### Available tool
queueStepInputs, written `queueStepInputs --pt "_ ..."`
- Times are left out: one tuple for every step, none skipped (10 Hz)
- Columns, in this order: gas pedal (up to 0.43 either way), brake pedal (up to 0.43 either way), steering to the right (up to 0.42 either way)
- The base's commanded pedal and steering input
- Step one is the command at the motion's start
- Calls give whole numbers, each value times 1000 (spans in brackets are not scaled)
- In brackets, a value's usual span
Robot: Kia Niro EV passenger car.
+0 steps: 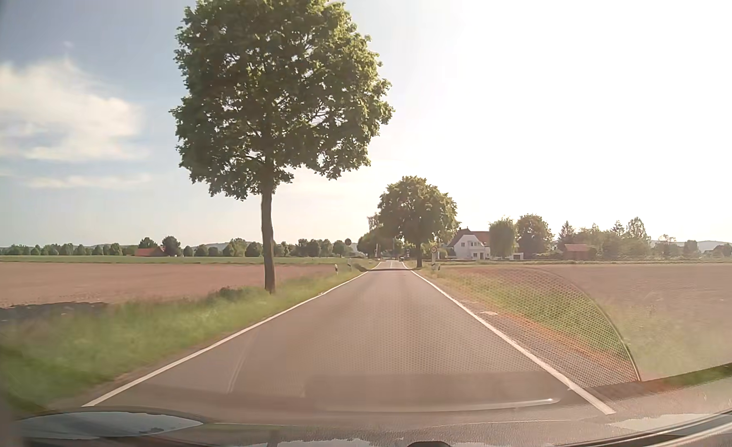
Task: Follow the waypoints while adhering to traffic rules and regulations
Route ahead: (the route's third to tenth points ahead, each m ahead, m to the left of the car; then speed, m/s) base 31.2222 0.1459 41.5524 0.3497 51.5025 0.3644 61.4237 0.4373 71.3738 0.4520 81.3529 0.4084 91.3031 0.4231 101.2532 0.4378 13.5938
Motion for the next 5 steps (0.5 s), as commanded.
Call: queueStepInputs --pt "209 0 9" --pt "209 0 7" --pt "209 0 5" --pt "209 0 4" --pt "209 0 4"
